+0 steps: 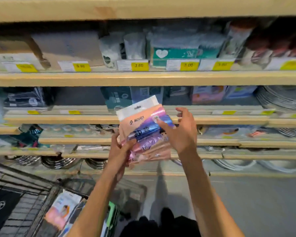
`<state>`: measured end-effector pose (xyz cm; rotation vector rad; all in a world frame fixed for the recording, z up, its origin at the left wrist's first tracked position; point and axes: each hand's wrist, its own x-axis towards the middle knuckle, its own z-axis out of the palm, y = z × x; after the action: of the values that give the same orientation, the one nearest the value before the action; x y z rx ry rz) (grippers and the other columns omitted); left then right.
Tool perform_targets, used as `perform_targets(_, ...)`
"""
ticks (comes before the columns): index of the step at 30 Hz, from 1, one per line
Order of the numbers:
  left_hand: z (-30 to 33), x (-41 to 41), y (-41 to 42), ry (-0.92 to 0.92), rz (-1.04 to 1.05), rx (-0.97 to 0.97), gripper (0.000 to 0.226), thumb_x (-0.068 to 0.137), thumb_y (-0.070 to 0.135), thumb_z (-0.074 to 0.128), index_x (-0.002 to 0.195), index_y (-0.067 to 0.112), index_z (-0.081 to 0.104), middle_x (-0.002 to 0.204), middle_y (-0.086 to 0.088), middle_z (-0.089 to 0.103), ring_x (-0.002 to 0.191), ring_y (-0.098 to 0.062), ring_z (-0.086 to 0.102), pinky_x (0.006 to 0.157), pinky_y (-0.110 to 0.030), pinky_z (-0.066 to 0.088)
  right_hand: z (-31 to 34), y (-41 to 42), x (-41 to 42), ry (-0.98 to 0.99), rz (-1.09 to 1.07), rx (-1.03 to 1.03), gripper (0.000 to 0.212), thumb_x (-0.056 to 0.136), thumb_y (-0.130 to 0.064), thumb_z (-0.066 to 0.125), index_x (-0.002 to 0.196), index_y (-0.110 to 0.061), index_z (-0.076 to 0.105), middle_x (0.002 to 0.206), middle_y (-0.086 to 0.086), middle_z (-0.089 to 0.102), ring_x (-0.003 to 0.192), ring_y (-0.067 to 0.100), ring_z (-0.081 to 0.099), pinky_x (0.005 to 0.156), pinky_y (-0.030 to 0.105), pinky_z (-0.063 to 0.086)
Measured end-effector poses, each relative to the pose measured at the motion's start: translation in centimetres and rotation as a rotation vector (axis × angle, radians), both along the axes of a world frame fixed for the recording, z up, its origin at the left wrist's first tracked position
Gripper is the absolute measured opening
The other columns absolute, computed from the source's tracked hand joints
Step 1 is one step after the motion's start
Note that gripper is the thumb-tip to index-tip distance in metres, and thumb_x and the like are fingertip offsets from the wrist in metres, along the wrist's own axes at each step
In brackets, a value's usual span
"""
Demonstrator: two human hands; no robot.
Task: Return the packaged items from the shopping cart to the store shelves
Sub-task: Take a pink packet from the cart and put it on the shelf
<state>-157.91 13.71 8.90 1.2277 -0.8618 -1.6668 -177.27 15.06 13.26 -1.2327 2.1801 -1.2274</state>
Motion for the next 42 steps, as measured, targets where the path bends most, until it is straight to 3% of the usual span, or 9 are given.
perform_targets(3,0.1,-3.4,-1.8,-0.089,-0.117,-0.059,0.063,0.084,0.018,0.076,0.136,0.027,0.041,0.116,-0.008,0.068,0.076,-0.012,0.074,0.072,-0.040,0.058,-1.2,1.8,-3.9,-0.431,0.051,0.094,0.031,0.081,-0.037,0.078,0.097,-0.012,0.073,0.080,-0.002,0.068,0.073,0.014,0.061,0.068,0.030,0.048)
perform_targets(6,0.6,-7.0,-3.0,-0.174,-0.258,-0.116,0.047,0.093,0.023,0.066,0.133,0.029,0.043,0.110,-0.003,0.070,0.069,-0.005,0.070,0.050,-0.023,0.052,-2.3,3.8,-6.9,-0.681,-0.108,-0.006,0.028,0.080,-0.030,0.077,0.096,-0.007,0.074,0.083,0.006,0.073,0.080,0.026,0.068,0.072,0.047,0.059)
perform_targets(11,1.4,-12.8,-5.9,-0.164,-0.362,-0.099,0.049,0.089,0.018,0.072,0.133,0.016,0.050,0.117,-0.009,0.071,0.088,-0.019,0.072,0.059,-0.029,0.057,-3.7,7.6,-12.1,-1.043,-0.336,-0.138,0.006,0.091,-0.010,0.066,0.094,-0.007,0.071,0.076,0.000,0.076,0.068,0.017,0.069,0.052,0.021,0.053)
perform_targets(17,2.8,-21.8,-9.2,0.026,-0.405,0.013,0.034,0.084,-0.013,0.061,0.115,0.000,0.056,0.099,-0.015,0.073,0.081,-0.025,0.073,0.065,-0.036,0.060,-6.6,10.2,-17.9,-1.306,-0.442,-0.201,0.032,0.094,-0.015,0.058,0.124,-0.009,0.065,0.114,0.010,0.071,0.071,0.018,0.073,0.049,0.023,0.055)
perform_targets(22,3.5,-28.0,-10.2,0.040,-0.358,0.038,0.015,0.084,-0.016,0.059,0.096,-0.008,0.064,0.078,-0.010,0.073,0.067,-0.018,0.073,0.058,-0.029,0.057,-6.8,10.8,-22.2,-1.252,-0.390,-0.153,0.038,0.093,-0.019,0.061,0.129,-0.010,0.063,0.119,0.004,0.071,0.077,0.022,0.076,0.037,0.019,0.043)
perform_targets(25,2.2,-30.6,-11.6,-0.030,-0.275,0.072,0.014,0.085,-0.013,0.058,0.093,-0.006,0.067,0.090,-0.016,0.071,0.081,-0.022,0.066,0.069,-0.031,0.051,-6.6,10.2,-24.4,-1.163,-0.355,-0.173,0.042,0.085,-0.016,0.071,0.125,-0.010,0.061,0.118,0.008,0.073,0.109,0.035,0.068,0.073,0.034,0.062)
perform_targets(28,0.0,-31.6,-12.2,-0.450,-0.211,-0.008,0.021,0.086,0.011,0.070,0.101,-0.004,0.070,0.090,-0.010,0.070,0.083,-0.020,0.063,0.072,-0.032,0.051,-6.5,9.3,-26.2,-1.076,-0.323,-0.189,0.085,0.058,-0.022,0.089,0.136,-0.014,0.054,0.122,0.010,0.071,0.116,0.030,0.066,0.105,0.049,0.047)
perform_targets(34,-0.2,-30.1,-11.6,-1.167,-0.177,-0.310,0.041,0.093,0.038,0.062,0.091,-0.001,0.074,0.093,-0.015,0.071,0.093,-0.031,0.068,0.080,-0.035,0.053,-5.3,5.5,-26.2,-0.882,-0.147,-0.196,0.028,0.084,-0.014,0.072,0.110,-0.016,0.062,0.116,0.012,0.070,0.108,0.034,0.066,0.091,0.045,0.052)
perform_targets(42,-0.4,-26.6,-9.6,-0.824,-0.179,-0.470,0.037,0.099,0.042,0.048,0.098,0.014,0.071,0.087,0.000,0.070,0.081,-0.020,0.063,0.070,-0.035,0.049,-2.9,-3.1,-25.4,-0.762,-0.051,-0.163,0.026,0.093,-0.014,0.066,0.112,-0.020,0.049,0.112,-0.002,0.058,0.102,0.013,0.060,0.095,0.033,0.047)
